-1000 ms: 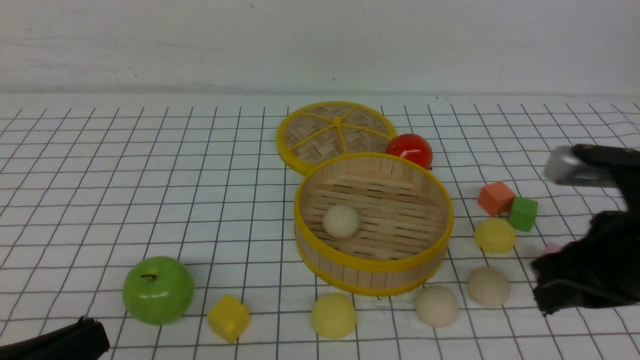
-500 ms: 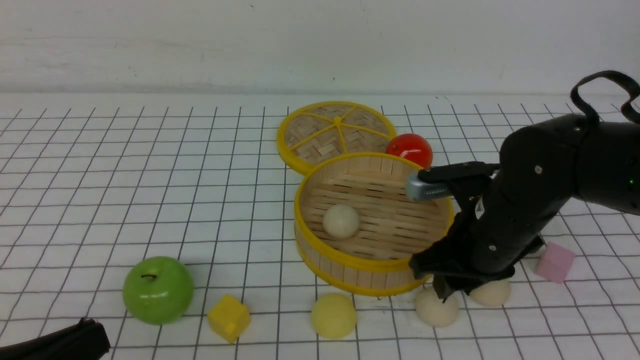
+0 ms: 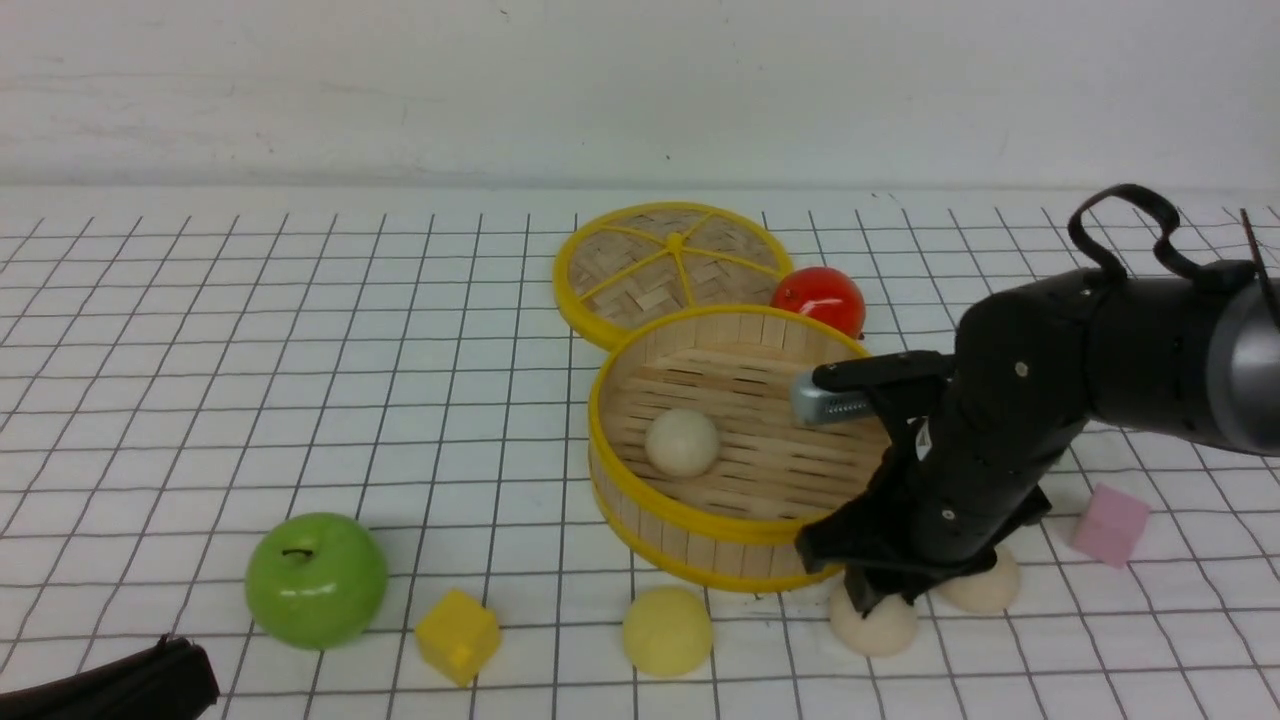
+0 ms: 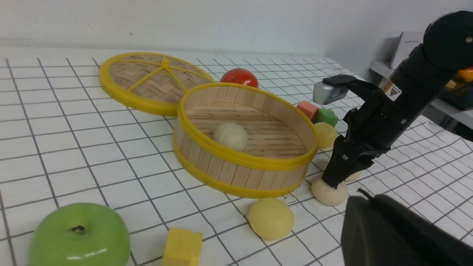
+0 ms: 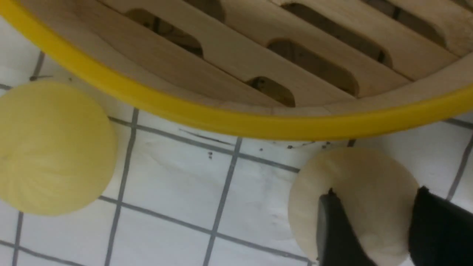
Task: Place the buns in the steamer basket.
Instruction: Use the right arm to grab a steamed stuffed bun, then use the right arm to put the steamed stuffed bun into the steamer
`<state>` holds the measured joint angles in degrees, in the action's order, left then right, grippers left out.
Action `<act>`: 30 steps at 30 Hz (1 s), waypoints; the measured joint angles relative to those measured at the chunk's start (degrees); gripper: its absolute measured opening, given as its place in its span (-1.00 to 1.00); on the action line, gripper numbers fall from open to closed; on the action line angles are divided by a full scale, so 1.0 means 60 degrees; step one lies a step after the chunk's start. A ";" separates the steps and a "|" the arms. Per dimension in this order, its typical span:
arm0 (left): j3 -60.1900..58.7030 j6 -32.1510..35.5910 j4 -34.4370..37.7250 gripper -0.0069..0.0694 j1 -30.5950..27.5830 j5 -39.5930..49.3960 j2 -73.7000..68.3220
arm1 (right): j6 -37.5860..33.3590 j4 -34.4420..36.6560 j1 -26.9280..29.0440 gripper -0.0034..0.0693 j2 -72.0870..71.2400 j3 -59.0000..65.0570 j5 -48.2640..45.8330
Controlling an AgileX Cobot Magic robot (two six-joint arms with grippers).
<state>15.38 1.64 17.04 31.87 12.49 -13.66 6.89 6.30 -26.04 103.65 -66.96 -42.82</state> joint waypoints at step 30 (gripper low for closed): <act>0.0000 0.0000 -0.0012 -0.85 0.0000 0.0000 0.0000 | -0.0427 -0.0218 -0.0092 -0.75 0.0747 -0.2314 0.0923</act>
<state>15.38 1.64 16.97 31.87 12.49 -13.66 4.33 4.99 -26.59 108.14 -80.84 -37.29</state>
